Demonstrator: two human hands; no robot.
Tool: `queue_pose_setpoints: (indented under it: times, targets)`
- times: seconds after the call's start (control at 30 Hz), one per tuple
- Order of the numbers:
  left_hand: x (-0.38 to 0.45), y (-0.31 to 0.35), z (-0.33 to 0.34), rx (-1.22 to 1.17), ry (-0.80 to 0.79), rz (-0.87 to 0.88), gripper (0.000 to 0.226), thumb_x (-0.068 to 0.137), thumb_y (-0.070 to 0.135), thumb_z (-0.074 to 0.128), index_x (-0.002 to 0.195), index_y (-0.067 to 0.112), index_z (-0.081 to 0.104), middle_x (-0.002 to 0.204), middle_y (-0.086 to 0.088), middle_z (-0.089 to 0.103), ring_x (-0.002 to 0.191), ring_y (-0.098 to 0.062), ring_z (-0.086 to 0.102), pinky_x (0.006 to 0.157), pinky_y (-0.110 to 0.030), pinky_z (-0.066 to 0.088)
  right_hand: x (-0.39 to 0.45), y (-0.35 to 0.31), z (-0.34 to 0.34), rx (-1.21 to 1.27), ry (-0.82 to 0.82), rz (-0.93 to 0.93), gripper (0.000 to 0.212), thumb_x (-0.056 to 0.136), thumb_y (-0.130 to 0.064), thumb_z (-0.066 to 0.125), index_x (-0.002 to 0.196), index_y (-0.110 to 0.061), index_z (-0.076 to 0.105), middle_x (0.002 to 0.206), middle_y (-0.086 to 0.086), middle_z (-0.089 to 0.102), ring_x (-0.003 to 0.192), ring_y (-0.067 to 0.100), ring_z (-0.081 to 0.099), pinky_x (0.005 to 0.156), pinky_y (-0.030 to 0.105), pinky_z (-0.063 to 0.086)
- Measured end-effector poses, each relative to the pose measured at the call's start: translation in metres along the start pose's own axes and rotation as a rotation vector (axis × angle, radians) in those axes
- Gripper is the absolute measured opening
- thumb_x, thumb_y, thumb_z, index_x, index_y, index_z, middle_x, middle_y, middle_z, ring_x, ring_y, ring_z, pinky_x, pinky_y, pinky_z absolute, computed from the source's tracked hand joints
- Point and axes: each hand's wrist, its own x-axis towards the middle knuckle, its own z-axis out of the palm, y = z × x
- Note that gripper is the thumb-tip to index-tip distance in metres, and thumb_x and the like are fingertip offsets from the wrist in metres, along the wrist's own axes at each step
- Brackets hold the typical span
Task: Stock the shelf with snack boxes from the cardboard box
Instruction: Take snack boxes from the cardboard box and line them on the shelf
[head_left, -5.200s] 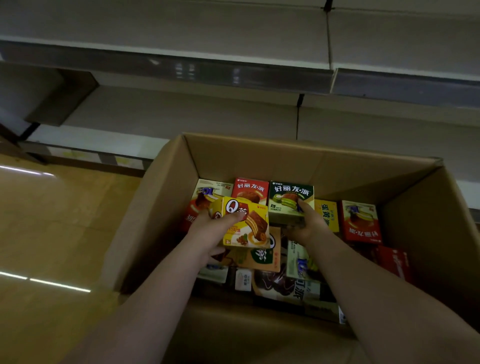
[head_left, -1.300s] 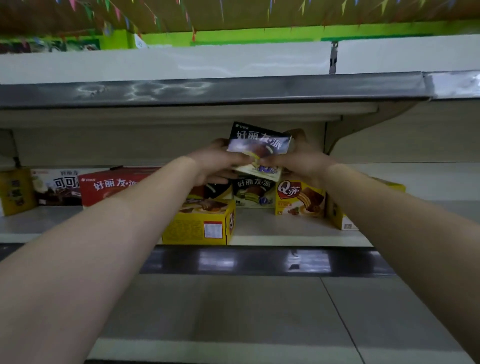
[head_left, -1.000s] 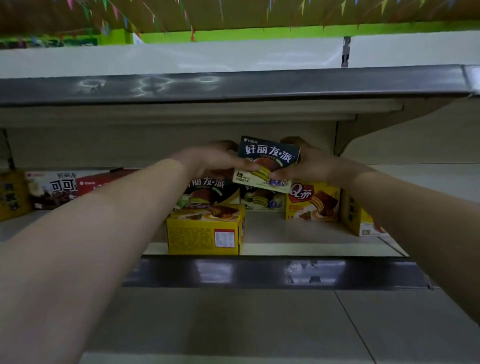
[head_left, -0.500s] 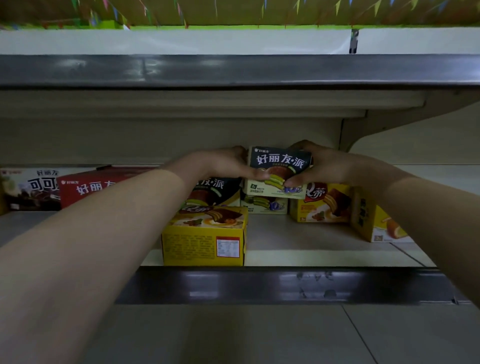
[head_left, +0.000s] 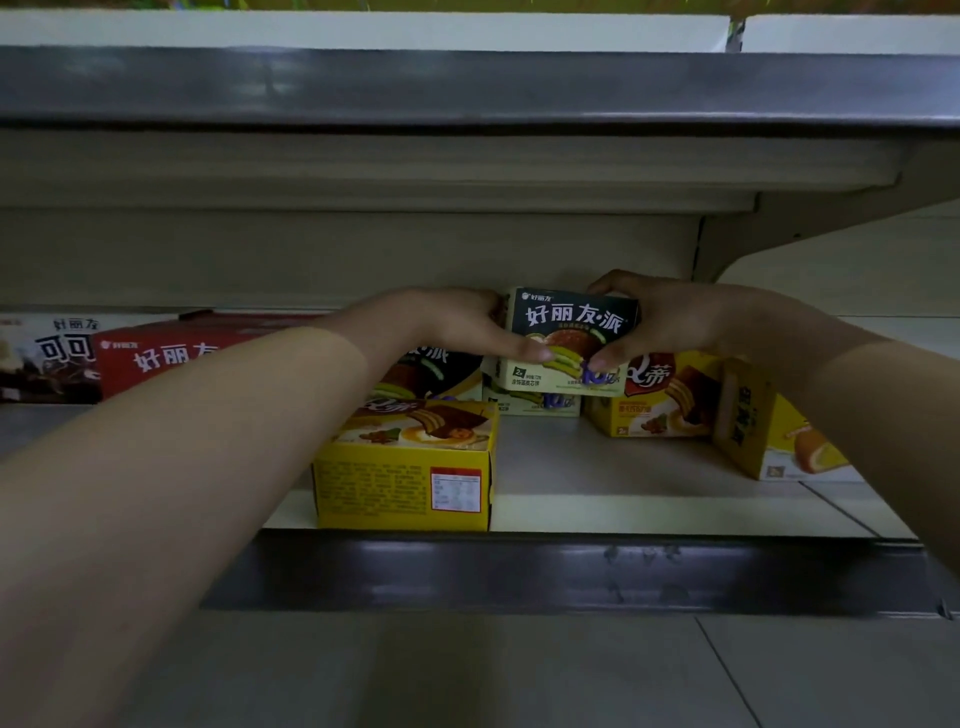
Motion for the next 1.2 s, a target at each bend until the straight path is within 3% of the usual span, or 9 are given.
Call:
queue_pose_setpoints:
  times: [0.3, 0.47, 0.6, 0.67, 0.73, 0.87, 0.97, 1.1, 1.2]
  targets:
    - [-0.004, -0.012, -0.003, 0.176, -0.015, -0.062, 0.116, 0.051, 0.081, 0.063, 0.146, 0.024, 0.030, 0.148, 0.004, 0.043, 0.131, -0.019, 0.044, 0.109, -0.037, 0.038, 0.003, 0.001, 0.011, -0.069, 0.022, -0.009, 0.093, 0.063, -0.032, 0.087, 0.138, -0.034, 0.031, 0.118, -0.003, 0.056, 0.104, 0.018, 0.059, 0.088, 0.032, 0.052]
    - [-0.003, -0.017, 0.000, 0.104, 0.029, -0.084, 0.101, 0.064, 0.072, 0.066, 0.145, 0.023, 0.032, 0.145, 0.001, 0.046, 0.128, -0.020, 0.046, 0.105, -0.036, 0.040, 0.000, 0.000, 0.019, -0.070, 0.068, -0.044, 0.090, 0.068, -0.028, 0.086, 0.140, -0.026, 0.033, 0.120, -0.004, 0.054, 0.104, 0.015, 0.055, 0.078, 0.024, 0.046]
    - [0.005, -0.018, 0.006, 0.211, 0.079, -0.046, 0.090, 0.074, 0.058, 0.072, 0.147, 0.023, 0.031, 0.144, -0.004, 0.047, 0.126, -0.024, 0.047, 0.098, -0.026, 0.040, 0.007, -0.002, 0.034, -0.272, 0.133, -0.066, 0.089, 0.067, -0.035, 0.085, 0.139, -0.017, 0.035, 0.122, 0.004, 0.052, 0.102, 0.017, 0.049, 0.079, 0.024, 0.039]
    - [0.008, -0.017, 0.008, 0.340, 0.080, -0.050, 0.091, 0.074, 0.060, 0.071, 0.148, 0.025, 0.031, 0.154, -0.006, 0.033, 0.135, -0.029, 0.037, 0.103, -0.028, 0.035, 0.009, -0.003, 0.038, -0.343, 0.127, -0.054, 0.092, 0.066, -0.044, 0.084, 0.140, -0.019, 0.036, 0.127, 0.006, 0.049, 0.109, 0.020, 0.049, 0.088, 0.029, 0.041]
    - [0.009, -0.016, 0.009, 0.464, 0.061, -0.076, 0.091, 0.072, 0.063, 0.070, 0.147, 0.027, 0.034, 0.161, -0.007, 0.011, 0.143, -0.035, 0.020, 0.114, -0.035, 0.026, 0.009, -0.003, 0.043, -0.502, 0.137, -0.015, 0.096, 0.063, -0.061, 0.078, 0.142, -0.027, 0.035, 0.129, 0.005, 0.043, 0.121, 0.027, 0.044, 0.102, 0.046, 0.037]
    - [0.010, -0.013, 0.011, 0.522, 0.032, -0.099, 0.087, 0.071, 0.064, 0.071, 0.142, 0.022, 0.041, 0.144, -0.007, 0.042, 0.129, -0.030, 0.039, 0.097, -0.031, 0.033, 0.009, -0.007, 0.051, -0.695, 0.168, -0.009, 0.095, 0.063, -0.071, 0.071, 0.141, -0.033, 0.035, 0.137, 0.002, 0.037, 0.129, 0.031, 0.037, 0.104, 0.063, 0.025]
    - [0.012, -0.006, 0.012, 0.595, 0.036, -0.096, 0.089, 0.071, 0.064, 0.071, 0.142, 0.021, 0.039, 0.139, -0.009, 0.046, 0.124, -0.030, 0.044, 0.097, -0.032, 0.036, 0.009, -0.011, 0.053, -0.732, 0.168, -0.016, 0.094, 0.062, -0.071, 0.071, 0.140, -0.030, 0.037, 0.137, 0.000, 0.043, 0.128, 0.031, 0.039, 0.104, 0.066, 0.024]
    - [0.002, -0.003, 0.005, 0.368, -0.003, -0.103, 0.108, 0.070, 0.057, 0.076, 0.154, 0.025, 0.015, 0.154, -0.006, 0.032, 0.136, -0.027, 0.037, 0.108, -0.032, 0.034, 0.003, -0.015, 0.056, -0.730, 0.152, 0.038, 0.098, 0.066, -0.069, 0.070, 0.146, -0.028, 0.031, 0.145, 0.000, 0.040, 0.135, 0.032, 0.032, 0.104, 0.074, 0.010]
    - [-0.018, -0.003, -0.006, 0.187, 0.137, -0.084, 0.091, 0.083, 0.054, 0.066, 0.154, 0.023, 0.018, 0.157, -0.008, 0.025, 0.140, -0.026, 0.031, 0.108, -0.028, 0.030, -0.005, -0.018, 0.056, -0.721, 0.177, 0.025, 0.111, 0.069, -0.066, 0.069, 0.153, -0.021, 0.012, 0.158, 0.003, 0.022, 0.146, 0.029, 0.012, 0.108, 0.070, -0.002]
